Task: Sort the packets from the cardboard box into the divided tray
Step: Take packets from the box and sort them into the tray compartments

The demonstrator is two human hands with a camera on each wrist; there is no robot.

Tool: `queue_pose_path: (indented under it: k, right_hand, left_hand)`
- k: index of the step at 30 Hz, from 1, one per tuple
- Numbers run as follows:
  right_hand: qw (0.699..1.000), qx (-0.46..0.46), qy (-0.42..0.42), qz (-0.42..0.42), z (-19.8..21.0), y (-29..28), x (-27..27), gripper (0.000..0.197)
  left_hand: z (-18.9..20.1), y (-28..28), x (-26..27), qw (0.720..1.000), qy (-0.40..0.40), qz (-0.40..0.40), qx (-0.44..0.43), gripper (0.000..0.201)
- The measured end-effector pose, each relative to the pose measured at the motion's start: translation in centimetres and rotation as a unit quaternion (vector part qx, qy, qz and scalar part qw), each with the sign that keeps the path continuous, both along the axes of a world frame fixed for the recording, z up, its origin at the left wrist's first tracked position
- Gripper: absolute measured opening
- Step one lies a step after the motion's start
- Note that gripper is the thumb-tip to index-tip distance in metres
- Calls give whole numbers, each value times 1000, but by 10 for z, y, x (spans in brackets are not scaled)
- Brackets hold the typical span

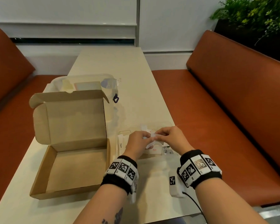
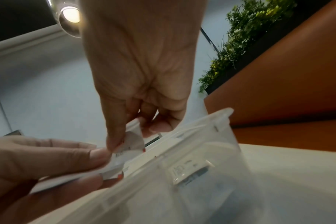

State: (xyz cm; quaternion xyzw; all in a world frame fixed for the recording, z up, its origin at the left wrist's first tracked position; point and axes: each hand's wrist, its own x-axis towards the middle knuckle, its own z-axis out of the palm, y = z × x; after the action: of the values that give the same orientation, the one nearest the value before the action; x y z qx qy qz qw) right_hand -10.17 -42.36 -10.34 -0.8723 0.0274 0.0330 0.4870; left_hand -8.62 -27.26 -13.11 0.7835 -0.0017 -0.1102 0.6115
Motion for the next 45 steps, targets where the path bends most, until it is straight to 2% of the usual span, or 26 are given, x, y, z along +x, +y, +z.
queue_pose_path:
  k: [2, 5, 9, 13, 16, 22, 26, 32, 37, 39, 42, 45]
  right_hand:
    - [999, -32, 9, 2, 0, 1, 1, 5]
    - [998, -64, 25, 0, 1, 1, 1, 5]
    - [993, -111, 31, 15, -3, 5, -2, 5]
    - [986, -152, 55, 46, -13, 12, -3, 6]
    - [975, -209, 53, 56, -20, 15, 1, 7]
    - [955, -280, 38, 93, -24, 23, 3, 8]
    - [949, -297, 25, 101, -21, 24, 2, 28]
    - [945, -311, 31, 97, -22, 28, 0, 21]
    - [947, -310, 34, 82, -26, 29, 1, 34]
    - [955, -286, 31, 70, -27, 29, 0, 30]
    - [978, -208, -19, 2, -25, 32, 0, 10]
    - [993, -89, -45, -66, -17, 39, 2, 12]
  left_hand:
    - [-3, 0, -2, 1000, -6, 4, -4, 29]
    - [-5, 0, -7, 999, -18, 23, -36, 19]
    - [-14, 9, -8, 994, -37, 101, -28, 20]
    - [-16, 14, -6, 965, 28, 145, -216, 28]
    - [-15, 17, -8, 949, 33, 140, -281, 35]
    - [-16, 20, -10, 956, 25, 135, -260, 34]
    - [-18, 21, -7, 954, 33, 125, -270, 39]
    - [-19, 21, -4, 956, 41, 116, -265, 47]
    - [-18, 22, -5, 961, 41, 104, -255, 49]
    - [-17, 22, -6, 960, 39, 96, -258, 44]
    - [-17, 21, -6, 962, 39, 93, -255, 39]
    - [-18, 20, -5, 958, 47, 90, -269, 35]
